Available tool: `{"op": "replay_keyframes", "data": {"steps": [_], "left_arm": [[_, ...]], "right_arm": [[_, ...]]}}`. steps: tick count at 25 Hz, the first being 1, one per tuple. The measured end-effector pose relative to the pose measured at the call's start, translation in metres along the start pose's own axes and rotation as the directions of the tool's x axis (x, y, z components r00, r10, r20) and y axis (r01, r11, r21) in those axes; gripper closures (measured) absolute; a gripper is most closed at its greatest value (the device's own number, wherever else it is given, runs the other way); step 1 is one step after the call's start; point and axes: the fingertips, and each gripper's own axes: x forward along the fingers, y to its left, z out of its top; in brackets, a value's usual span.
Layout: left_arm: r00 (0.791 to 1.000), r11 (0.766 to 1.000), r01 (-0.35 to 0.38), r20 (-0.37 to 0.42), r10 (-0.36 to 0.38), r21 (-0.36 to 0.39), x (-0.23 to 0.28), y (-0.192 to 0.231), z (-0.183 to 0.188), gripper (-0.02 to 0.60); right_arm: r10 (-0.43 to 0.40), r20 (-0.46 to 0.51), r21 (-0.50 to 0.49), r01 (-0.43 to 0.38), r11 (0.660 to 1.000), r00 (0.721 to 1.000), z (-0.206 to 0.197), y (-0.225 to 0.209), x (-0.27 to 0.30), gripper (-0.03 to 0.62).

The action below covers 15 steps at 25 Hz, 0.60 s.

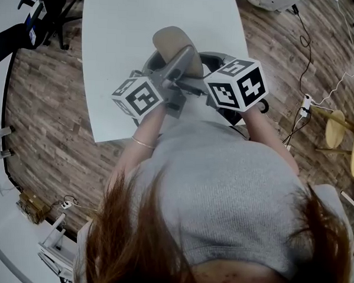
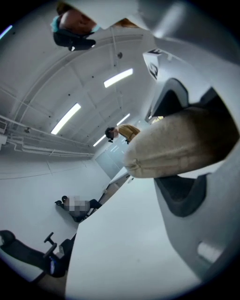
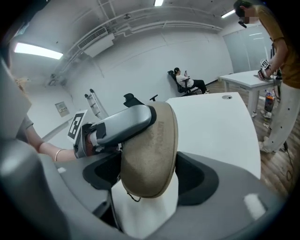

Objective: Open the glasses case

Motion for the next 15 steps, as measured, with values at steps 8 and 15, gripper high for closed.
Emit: {"op": "replay_keyframes", "data": {"steps": [8, 15], "left_arm": [[0.96, 0.959, -0.271, -0.053, 0.276, 0.08, -0.011, 0.057, -0.01, 0.179], [0.891, 0.899, -0.398, -0.157, 0.426, 0.184, -0.018, 0.097, -0.038, 0.229]], "right_arm": [[-0.03, -0.119, -0.003, 0.03, 1.0, 0.992, -0.033, -0.021, 0.025, 0.233], [-0.042, -0.248, 0.015, 0.048, 0.999, 0.968, -0.065, -0.03, 0.053, 0.233]]}}
